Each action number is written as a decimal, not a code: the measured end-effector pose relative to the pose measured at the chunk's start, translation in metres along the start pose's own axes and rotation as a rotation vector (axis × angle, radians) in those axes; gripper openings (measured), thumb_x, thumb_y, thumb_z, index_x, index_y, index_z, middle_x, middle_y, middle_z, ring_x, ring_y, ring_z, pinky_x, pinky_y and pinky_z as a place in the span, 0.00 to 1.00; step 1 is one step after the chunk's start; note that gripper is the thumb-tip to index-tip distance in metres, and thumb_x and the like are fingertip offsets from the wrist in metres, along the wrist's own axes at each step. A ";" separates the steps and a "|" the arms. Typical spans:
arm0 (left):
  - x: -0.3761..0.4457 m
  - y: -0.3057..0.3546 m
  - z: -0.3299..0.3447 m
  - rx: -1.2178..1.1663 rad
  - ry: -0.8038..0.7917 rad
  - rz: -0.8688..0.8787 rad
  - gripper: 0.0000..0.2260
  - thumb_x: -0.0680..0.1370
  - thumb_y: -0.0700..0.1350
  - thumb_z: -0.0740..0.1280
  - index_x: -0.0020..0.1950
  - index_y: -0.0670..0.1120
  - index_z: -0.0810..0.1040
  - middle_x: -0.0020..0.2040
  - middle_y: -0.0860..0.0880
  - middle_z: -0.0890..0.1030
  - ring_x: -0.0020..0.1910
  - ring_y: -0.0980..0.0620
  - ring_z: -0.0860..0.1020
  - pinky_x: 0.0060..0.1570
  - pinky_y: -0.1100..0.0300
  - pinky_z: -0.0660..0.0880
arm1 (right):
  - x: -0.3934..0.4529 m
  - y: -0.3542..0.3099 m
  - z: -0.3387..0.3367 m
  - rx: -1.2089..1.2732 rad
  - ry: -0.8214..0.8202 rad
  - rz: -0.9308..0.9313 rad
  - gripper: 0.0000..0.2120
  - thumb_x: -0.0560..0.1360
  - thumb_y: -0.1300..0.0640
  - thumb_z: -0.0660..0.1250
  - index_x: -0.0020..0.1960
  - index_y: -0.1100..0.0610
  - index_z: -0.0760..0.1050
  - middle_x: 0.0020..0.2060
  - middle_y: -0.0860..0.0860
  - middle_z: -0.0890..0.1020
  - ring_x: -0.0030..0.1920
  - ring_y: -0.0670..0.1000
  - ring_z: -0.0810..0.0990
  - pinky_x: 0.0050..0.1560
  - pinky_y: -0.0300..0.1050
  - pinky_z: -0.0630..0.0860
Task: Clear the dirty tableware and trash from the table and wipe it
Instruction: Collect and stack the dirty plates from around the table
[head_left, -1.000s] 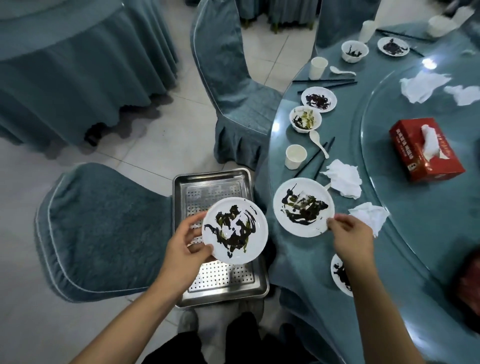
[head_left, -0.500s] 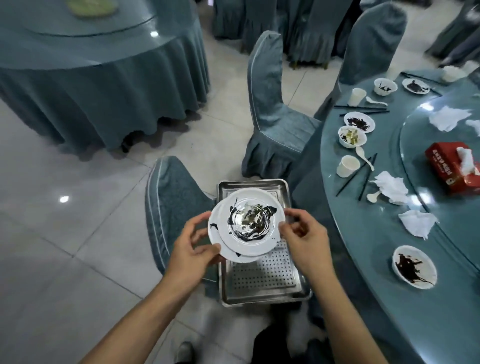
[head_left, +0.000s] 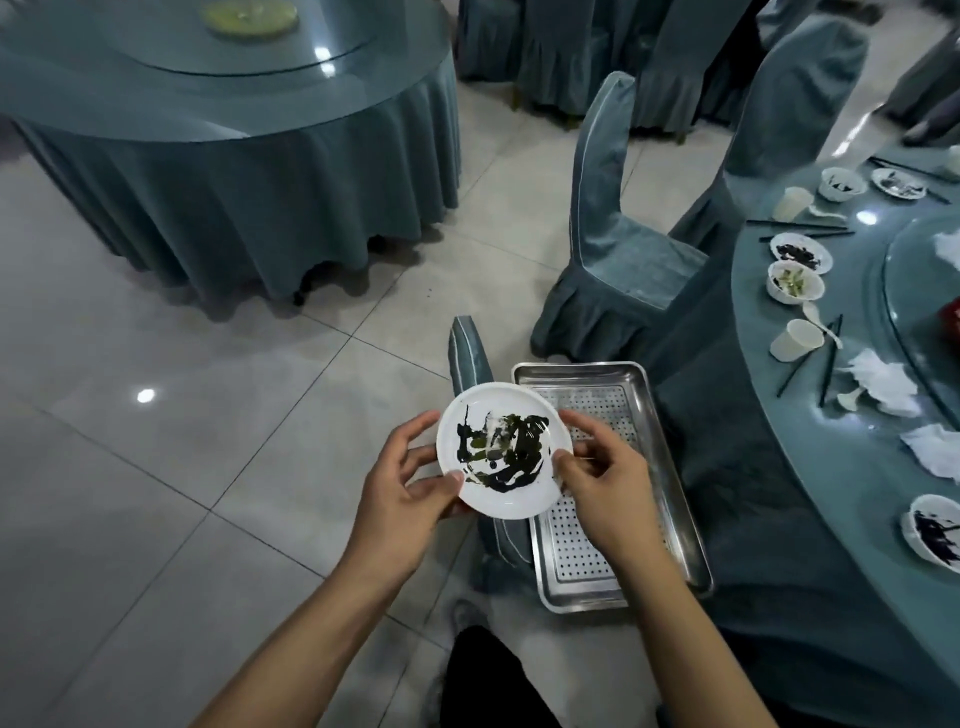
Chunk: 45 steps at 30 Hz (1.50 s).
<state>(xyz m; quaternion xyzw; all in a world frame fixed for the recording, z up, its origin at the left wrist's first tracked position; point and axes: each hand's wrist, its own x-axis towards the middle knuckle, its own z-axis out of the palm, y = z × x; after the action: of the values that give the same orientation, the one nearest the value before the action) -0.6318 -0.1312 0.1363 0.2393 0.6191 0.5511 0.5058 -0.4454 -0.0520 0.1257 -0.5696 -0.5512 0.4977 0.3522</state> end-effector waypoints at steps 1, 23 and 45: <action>0.009 0.006 -0.004 0.012 -0.006 0.010 0.27 0.77 0.28 0.68 0.68 0.54 0.74 0.54 0.48 0.84 0.49 0.49 0.86 0.45 0.51 0.84 | 0.007 -0.003 0.006 0.003 0.004 0.005 0.20 0.77 0.69 0.68 0.64 0.51 0.79 0.38 0.48 0.82 0.35 0.43 0.81 0.43 0.41 0.82; 0.333 0.150 -0.034 0.155 -0.170 0.022 0.24 0.77 0.27 0.67 0.68 0.49 0.75 0.57 0.45 0.85 0.50 0.46 0.86 0.42 0.54 0.84 | 0.281 -0.040 0.101 -0.812 0.334 -0.168 0.21 0.76 0.51 0.67 0.69 0.51 0.74 0.61 0.50 0.77 0.60 0.53 0.75 0.62 0.52 0.71; 0.644 0.224 0.146 0.359 -0.914 -0.107 0.23 0.77 0.27 0.67 0.63 0.52 0.77 0.56 0.45 0.84 0.52 0.44 0.85 0.44 0.51 0.84 | 0.459 -0.072 0.104 -0.906 0.868 0.495 0.21 0.78 0.47 0.64 0.70 0.47 0.70 0.68 0.51 0.73 0.67 0.55 0.72 0.69 0.55 0.67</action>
<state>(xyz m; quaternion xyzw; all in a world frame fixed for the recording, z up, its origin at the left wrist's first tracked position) -0.8012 0.5449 0.1279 0.5080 0.4305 0.2476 0.7038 -0.6125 0.3926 0.0856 -0.9189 -0.3672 0.0095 0.1436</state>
